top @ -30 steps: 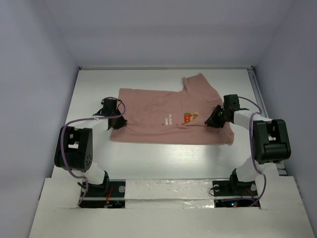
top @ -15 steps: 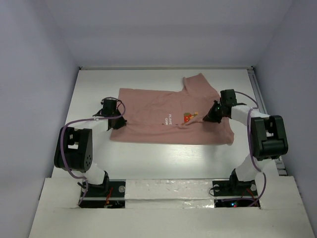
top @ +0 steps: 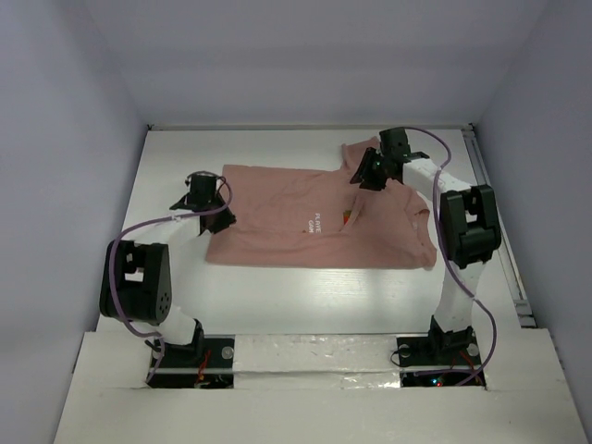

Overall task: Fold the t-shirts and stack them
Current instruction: Fold the tshirt

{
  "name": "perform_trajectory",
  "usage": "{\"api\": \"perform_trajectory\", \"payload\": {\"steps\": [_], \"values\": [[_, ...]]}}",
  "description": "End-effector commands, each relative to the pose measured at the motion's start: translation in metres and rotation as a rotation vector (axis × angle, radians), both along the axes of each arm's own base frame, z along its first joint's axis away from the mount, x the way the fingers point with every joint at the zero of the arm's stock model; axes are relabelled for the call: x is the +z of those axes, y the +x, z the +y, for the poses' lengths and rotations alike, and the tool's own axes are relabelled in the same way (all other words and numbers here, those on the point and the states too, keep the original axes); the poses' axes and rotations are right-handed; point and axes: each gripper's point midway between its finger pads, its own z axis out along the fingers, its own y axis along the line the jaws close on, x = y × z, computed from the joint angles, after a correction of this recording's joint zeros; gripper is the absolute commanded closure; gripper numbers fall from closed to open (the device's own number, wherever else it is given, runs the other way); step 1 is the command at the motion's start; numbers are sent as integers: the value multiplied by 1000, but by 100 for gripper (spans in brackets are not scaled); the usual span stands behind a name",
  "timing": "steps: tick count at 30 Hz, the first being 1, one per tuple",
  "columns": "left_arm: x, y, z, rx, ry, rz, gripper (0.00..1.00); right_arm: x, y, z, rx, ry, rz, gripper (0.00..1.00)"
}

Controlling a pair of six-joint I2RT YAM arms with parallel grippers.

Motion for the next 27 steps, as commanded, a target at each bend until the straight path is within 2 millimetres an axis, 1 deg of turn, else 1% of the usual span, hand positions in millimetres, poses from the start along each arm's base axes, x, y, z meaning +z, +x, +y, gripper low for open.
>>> {"api": "perform_trajectory", "payload": {"steps": [1,2,3,4,5,6,7,8,9,11,12,13,14,15,17,18,23,27], "values": [[56,43,-2,27,-16,-151,76,17,5,5,27,-29,-20,55],[62,51,-2,30,-14,-167,73,28,7,3,31,-37,-51,55],[72,71,-3,37,-11,-191,73,30,6,0,28,-50,-64,57],[77,84,-4,36,-12,-201,72,34,5,-2,27,-60,-75,69],[80,97,-5,35,-2,-213,70,47,3,-5,27,-73,-107,82],[84,126,1,60,22,-224,69,44,-3,-9,21,-89,-102,95],[83,141,7,87,56,-219,69,49,-5,-10,26,-88,-121,100],[81,153,12,101,64,-212,70,51,-9,-10,35,-91,-131,100],[76,174,10,95,69,-203,71,55,-15,-13,33,-95,-136,100],[74,191,23,126,96,-195,71,50,-30,-20,13,-116,-99,100],[66,195,23,123,97,-172,71,45,-37,-21,26,-119,-86,100],[75,203,25,119,88,-201,71,31,-51,-22,42,-126,-41,100],[78,205,24,113,86,-211,71,21,-57,-24,48,-133,-11,100],[83,210,30,122,88,-232,71,11,-63,-25,53,-139,13,100],[85,211,29,110,90,-237,71,-6,-70,-26,55,-141,45,100],[83,211,33,115,91,-227,71,-9,-71,-25,59,-136,54,100],[73,206,32,97,92,-208,71,-20,-63,-19,84,-129,72,100],[70,206,32,87,94,-207,70,-26,-58,-5,118,-87,81,100]]}}
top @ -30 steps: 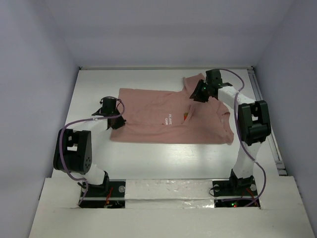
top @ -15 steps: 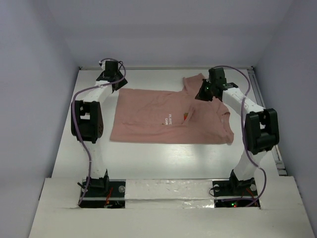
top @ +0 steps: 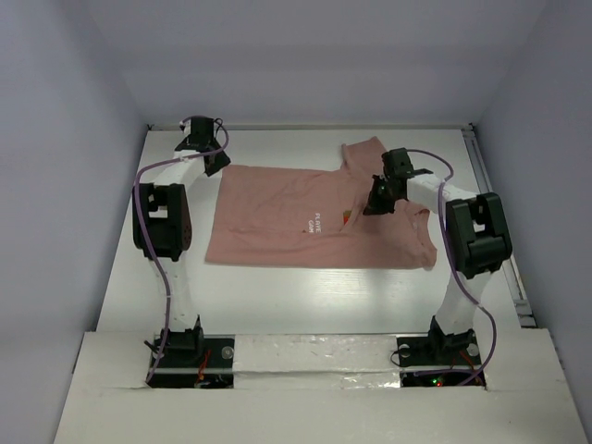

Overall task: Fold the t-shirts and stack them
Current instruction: Fold the tshirt

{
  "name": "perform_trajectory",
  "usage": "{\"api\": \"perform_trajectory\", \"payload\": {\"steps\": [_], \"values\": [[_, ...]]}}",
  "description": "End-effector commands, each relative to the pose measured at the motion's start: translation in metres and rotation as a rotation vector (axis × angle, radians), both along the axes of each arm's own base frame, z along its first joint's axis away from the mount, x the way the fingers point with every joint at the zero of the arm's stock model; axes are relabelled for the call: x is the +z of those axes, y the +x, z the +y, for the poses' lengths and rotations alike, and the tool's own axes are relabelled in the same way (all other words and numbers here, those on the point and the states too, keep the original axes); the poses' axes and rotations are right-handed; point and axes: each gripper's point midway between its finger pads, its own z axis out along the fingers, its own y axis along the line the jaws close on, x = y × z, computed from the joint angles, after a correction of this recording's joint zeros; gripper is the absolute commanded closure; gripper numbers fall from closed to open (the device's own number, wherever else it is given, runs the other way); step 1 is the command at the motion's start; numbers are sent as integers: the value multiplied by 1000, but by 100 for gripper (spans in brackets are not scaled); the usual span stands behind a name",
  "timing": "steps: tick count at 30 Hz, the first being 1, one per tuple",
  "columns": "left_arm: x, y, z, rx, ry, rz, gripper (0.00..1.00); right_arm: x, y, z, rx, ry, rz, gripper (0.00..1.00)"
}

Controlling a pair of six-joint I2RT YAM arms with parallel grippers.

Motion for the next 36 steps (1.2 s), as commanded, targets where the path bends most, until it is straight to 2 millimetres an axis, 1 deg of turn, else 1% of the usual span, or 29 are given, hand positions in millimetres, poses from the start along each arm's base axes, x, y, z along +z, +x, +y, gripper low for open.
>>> {"api": "perform_trajectory", "payload": {"steps": [1,3,5,6,7,8,10,11,12,14,15,16,17,20,21,22,23,24,25,27,28,29,30,31,32,33,34,35,36], "values": [[33,11,-2,-22,14,-73,70,21,24,17,44,52,-84,100],[32,13,-2,-22,16,-68,70,16,28,23,43,52,-70,100],[31,14,-2,-22,16,-64,70,21,39,26,36,65,-91,100],[31,15,3,-12,17,-67,70,21,44,28,34,69,-94,100],[32,17,3,-12,16,-70,70,22,51,35,43,75,-104,100],[32,18,3,-12,17,-68,70,22,56,37,37,80,-108,100],[30,20,3,-17,17,-63,70,27,64,50,56,118,-118,100],[30,20,3,-17,19,-60,69,32,74,54,50,131,-136,100],[27,20,3,-18,22,-55,68,37,77,61,63,139,-152,100],[29,23,5,-22,35,-59,67,46,84,65,71,153,-177,100],[24,24,10,-18,42,-50,67,54,87,66,75,154,-197,100],[27,27,11,-21,48,-55,67,59,88,64,78,148,-212,100],[25,28,12,-30,62,-53,67,69,88,61,83,131,-236,100],[19,34,11,-46,68,-44,67,76,87,51,73,75,-260,100],[11,34,12,-50,76,-24,67,82,88,44,61,65,-273,100],[12,36,14,-45,88,-24,67,82,89,36,46,63,-273,100],[9,36,15,-45,93,-20,67,82,87,36,47,67,-272,100],[4,35,15,-49,98,-7,68,82,91,25,22,73,-268,100],[1,34,17,-45,105,0,68,82,92,20,11,72,-266,100],[-3,36,12,-52,109,-2,67,86,95,17,9,87,-274,97],[-4,38,12,-53,108,1,67,83,98,12,3,90,-266,94],[-6,40,11,-55,106,2,65,90,104,14,9,95,-281,92],[-12,42,10,-60,102,5,65,92,109,10,3,92,-288,90],[-9,47,8,-63,93,-7,62,85,113,4,-8,88,-269,87],[-9,49,7,-66,87,-11,62,86,116,5,-6,89,-270,85],[-15,51,6,-70,82,-5,62,96,127,-1,-22,97,-296,84],[-13,54,4,-74,75,-14,61,97,130,0,-22,100,-298,82],[-14,56,4,-73,74,-13,61,91,138,-8,-38,95,-295,79],[-21,56,3,-75,72,-1,61,100,149,-15,-55,97,-322,78]]}}
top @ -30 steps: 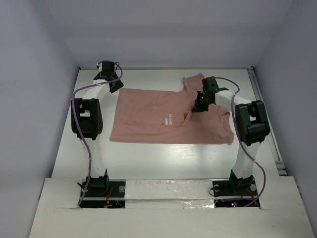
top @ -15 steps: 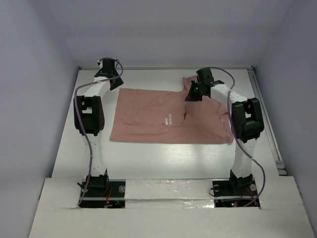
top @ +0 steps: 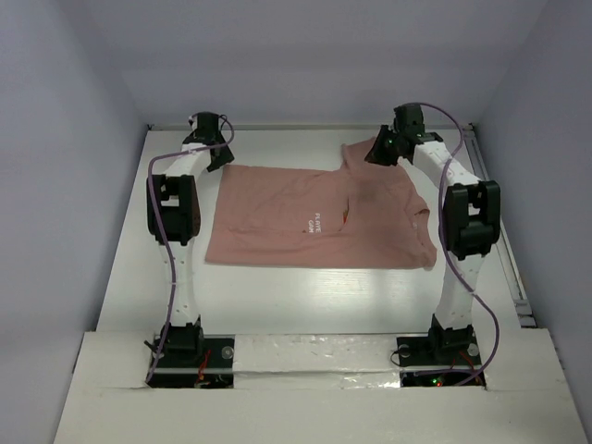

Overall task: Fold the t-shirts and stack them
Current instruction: Fold the tshirt

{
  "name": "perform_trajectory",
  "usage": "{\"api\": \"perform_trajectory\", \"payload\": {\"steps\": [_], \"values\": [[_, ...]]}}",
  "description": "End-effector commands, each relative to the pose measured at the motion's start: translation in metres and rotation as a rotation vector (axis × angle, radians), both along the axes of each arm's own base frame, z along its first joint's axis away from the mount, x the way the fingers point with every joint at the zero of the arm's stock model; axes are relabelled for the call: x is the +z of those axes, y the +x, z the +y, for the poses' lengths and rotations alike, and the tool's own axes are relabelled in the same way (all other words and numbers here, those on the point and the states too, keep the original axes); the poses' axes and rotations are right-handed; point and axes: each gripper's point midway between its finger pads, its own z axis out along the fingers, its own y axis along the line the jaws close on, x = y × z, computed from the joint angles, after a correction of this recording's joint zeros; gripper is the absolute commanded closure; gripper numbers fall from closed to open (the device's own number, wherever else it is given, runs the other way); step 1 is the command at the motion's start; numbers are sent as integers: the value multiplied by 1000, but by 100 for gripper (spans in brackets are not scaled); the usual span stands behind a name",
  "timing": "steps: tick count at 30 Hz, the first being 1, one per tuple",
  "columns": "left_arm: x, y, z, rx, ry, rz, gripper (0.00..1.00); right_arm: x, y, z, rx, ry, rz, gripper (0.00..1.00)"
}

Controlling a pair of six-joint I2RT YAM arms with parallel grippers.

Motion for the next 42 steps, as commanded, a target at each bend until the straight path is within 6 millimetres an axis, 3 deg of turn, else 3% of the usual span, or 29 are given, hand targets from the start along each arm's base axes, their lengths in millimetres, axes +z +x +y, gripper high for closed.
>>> {"api": "perform_trajectory", "payload": {"steps": [1,2,3,5,6,8,9,10,11,12,13,14,16,17,18,20,21,27,34,37,42], "values": [[15,14,-11,-29,-11,-45,61,22,32,-14,-18,12,-71,77],[13,15,-12,-28,-16,-42,61,10,38,-18,-27,12,-47,76],[7,14,-12,-29,-19,-32,61,23,52,-26,-43,15,-84,76],[1,12,-14,-31,-28,-19,62,23,62,-34,-61,8,-83,75],[0,13,-14,-29,-32,-22,64,14,69,-43,-79,2,-75,75],[-5,10,-14,-23,-35,-12,67,27,87,-49,-97,0,-127,70],[-5,10,-14,-22,-36,-12,68,26,95,-65,-127,-4,-133,68],[-6,11,-15,-20,-43,-12,74,6,101,-68,-139,-18,-101,66],[-5,11,-16,-19,-49,-15,80,20,114,-77,-157,-20,-147,59],[-7,10,-18,-15,-62,-11,88,11,126,-86,-167,-20,-147,57],[-6,11,-19,-14,-71,-15,91,-11,125,-86,-166,-25,-105,57],[-6,11,-20,-15,-77,-20,93,0,136,-94,-183,-28,-146,53],[-5,12,-20,-8,-83,-22,100,-9,148,-103,-203,-28,-167,48],[-4,13,-21,-7,-84,-25,100,-23,153,-103,-205,-31,-164,46],[-2,14,-21,-6,-86,-28,100,-21,159,-105,-212,-33,-188,44],[4,17,-21,-7,-86,-40,100,-24,169,-101,-205,-8,-217,44],[6,18,-21,-7,-86,-43,100,-35,175,-99,-211,16,-212,44],[21,25,-19,-13,-69,-69,100,-70,175,-72,-189,154,-159,44],[29,31,-21,-11,-80,-88,100,-79,180,-58,-192,221,-158,46],[28,28,-20,-11,-78,-85,100,-84,182,-55,-192,246,-155,49],[25,23,-19,-12,-72,-75,100,-88,179,-51,-201,240,-140,70]]}}
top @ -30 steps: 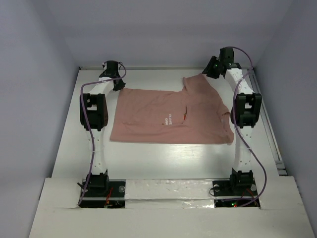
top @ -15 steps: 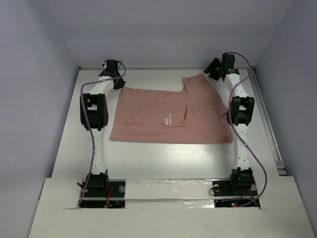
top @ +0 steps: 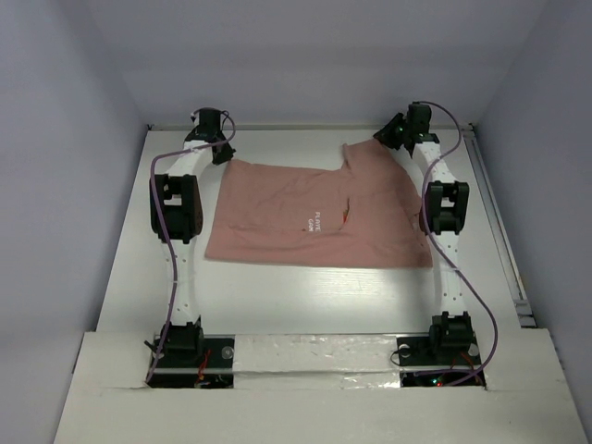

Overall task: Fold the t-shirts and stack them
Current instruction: Fold the tshirt

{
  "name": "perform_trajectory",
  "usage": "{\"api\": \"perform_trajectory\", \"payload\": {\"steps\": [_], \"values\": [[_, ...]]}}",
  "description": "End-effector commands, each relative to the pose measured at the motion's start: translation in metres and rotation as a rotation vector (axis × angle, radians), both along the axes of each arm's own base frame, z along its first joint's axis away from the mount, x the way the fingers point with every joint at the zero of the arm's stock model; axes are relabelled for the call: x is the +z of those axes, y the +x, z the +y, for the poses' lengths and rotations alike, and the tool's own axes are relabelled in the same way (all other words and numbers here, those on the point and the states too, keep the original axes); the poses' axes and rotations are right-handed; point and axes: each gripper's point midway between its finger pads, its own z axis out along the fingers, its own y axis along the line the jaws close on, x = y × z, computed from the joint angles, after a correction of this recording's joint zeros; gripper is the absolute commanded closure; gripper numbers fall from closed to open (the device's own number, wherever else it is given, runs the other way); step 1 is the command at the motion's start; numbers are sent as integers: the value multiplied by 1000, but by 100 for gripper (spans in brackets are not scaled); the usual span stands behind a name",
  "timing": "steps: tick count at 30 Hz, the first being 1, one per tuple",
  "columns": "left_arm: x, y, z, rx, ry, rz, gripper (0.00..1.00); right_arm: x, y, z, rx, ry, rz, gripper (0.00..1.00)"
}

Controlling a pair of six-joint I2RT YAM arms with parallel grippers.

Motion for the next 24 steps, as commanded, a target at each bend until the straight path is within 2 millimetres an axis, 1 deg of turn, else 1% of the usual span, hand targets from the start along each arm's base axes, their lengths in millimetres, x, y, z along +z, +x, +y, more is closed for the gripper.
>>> {"api": "perform_trajectory", "payload": {"steps": [1,2,3,4,5,6,7,8,9,10,11,12,13,14,15,16,17,18,19,20,21,22,23,24], "values": [[18,2,-2,-5,-1,-37,100,-20,-4,9,0,9,40,79],[18,2,-3,-5,-4,-37,100,-17,-4,8,-4,6,37,89],[20,2,-3,-4,-7,-40,100,-5,-3,8,-6,6,19,93],[21,2,-3,-2,-8,-42,100,2,-2,8,-7,5,2,98],[22,2,-3,-2,-8,-45,100,11,-1,8,-5,8,-15,100],[27,3,-3,-4,-10,-54,100,22,0,2,-11,10,-27,100],[30,2,-3,-1,-8,-57,100,43,-3,3,-2,8,-50,100],[32,1,-2,1,-4,-61,100,53,-6,3,5,-1,-62,100],[43,2,-1,3,-1,-82,100,63,-9,-4,12,-24,-77,100],[49,2,0,4,4,-93,100,71,-14,-4,21,-34,-83,100],[50,-1,1,4,8,-92,100,86,-28,-3,31,-45,-79,100],[61,-2,1,5,10,-110,100,90,-37,-4,47,-67,-78,100],[66,-3,3,9,15,-118,100,96,-46,-4,55,-78,-73,100],[65,-8,4,15,22,-111,100,101,-67,-5,54,-87,-58,100],[79,-8,4,13,21,-147,100,105,-76,-11,50,-94,-57,100],[76,-14,5,13,24,-137,100,109,-85,-11,52,-98,-62,100],[78,-16,6,12,29,-140,100,132,-96,-12,45,-106,-88,100],[87,-19,6,13,29,-152,100,111,-113,-13,52,-115,-34,100],[82,-25,7,14,33,-135,100,111,-122,-14,47,-123,-27,100],[82,-28,8,12,36,-135,100,111,-131,-14,46,-126,-21,100],[94,-31,7,7,33,-161,100,127,-142,-14,46,-131,-47,100],[97,-35,7,6,34,-165,100,112,-157,-15,47,-132,-5,100],[92,-41,8,6,35,-152,100,112,-165,-15,44,-134,1,100],[103,-45,8,3,35,-173,100,129,-175,-15,40,-132,-27,100]]}}
